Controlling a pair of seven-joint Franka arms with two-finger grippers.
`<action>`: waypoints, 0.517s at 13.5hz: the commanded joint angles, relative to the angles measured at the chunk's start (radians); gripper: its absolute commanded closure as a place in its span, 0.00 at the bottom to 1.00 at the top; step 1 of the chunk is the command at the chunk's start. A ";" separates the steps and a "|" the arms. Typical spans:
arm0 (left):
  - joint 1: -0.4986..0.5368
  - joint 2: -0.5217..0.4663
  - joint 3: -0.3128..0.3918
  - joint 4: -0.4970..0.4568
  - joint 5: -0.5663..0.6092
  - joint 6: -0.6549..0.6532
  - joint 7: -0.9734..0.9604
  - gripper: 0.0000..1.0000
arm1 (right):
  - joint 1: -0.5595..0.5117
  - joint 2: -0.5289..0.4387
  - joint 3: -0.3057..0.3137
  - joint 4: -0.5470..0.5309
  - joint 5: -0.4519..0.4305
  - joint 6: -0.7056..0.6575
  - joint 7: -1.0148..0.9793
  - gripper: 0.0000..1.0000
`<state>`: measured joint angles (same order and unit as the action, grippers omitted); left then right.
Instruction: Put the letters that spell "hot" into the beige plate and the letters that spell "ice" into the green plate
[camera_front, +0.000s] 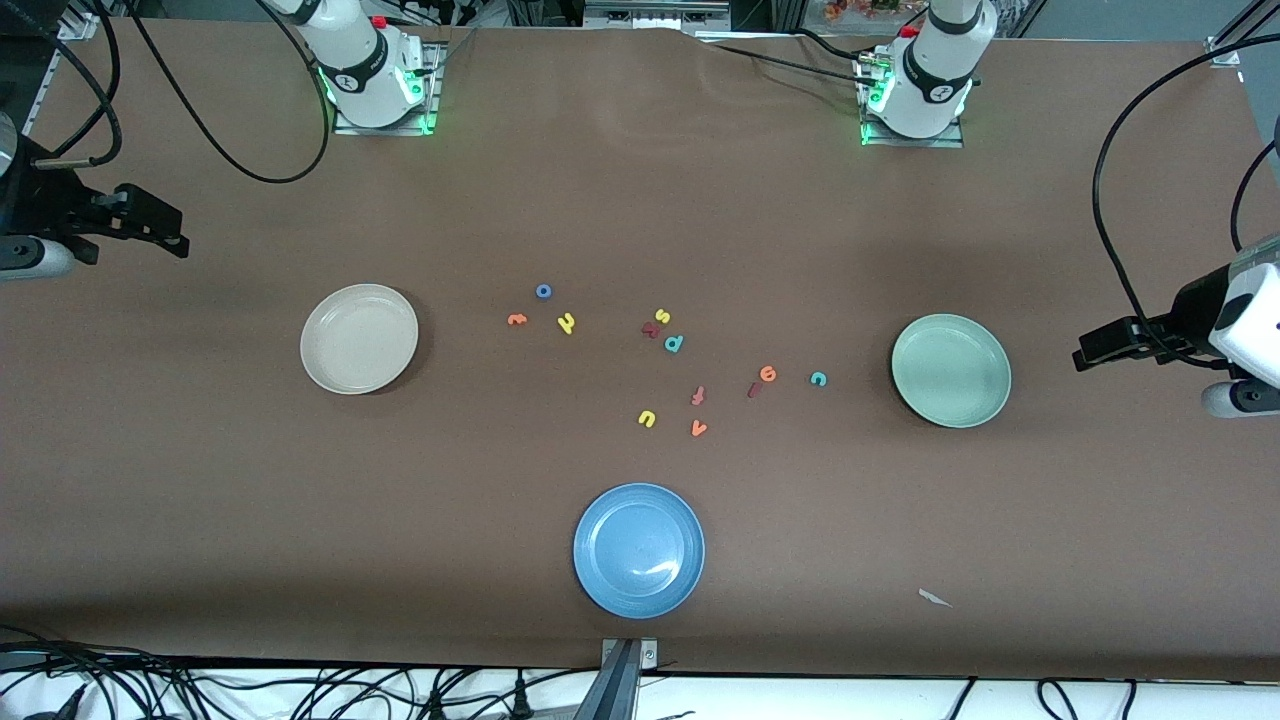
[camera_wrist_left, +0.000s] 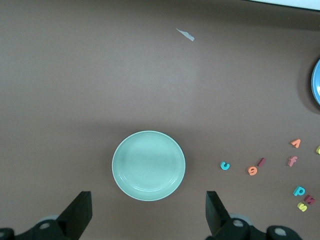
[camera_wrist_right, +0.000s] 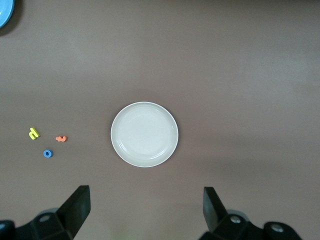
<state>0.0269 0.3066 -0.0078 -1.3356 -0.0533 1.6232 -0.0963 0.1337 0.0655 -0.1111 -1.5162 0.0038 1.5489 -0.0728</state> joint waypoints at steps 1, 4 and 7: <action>-0.007 -0.018 0.009 -0.023 -0.019 0.014 0.020 0.00 | -0.005 0.011 0.002 0.022 0.005 -0.003 0.013 0.00; -0.008 -0.018 0.008 -0.023 -0.019 0.014 0.020 0.00 | -0.005 0.011 0.002 0.022 0.004 -0.003 0.013 0.00; -0.008 -0.018 0.008 -0.023 -0.019 0.014 0.020 0.00 | -0.006 0.011 0.001 0.022 0.004 -0.003 0.007 0.00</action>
<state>0.0235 0.3066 -0.0078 -1.3357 -0.0533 1.6232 -0.0963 0.1335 0.0670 -0.1111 -1.5162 0.0038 1.5503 -0.0728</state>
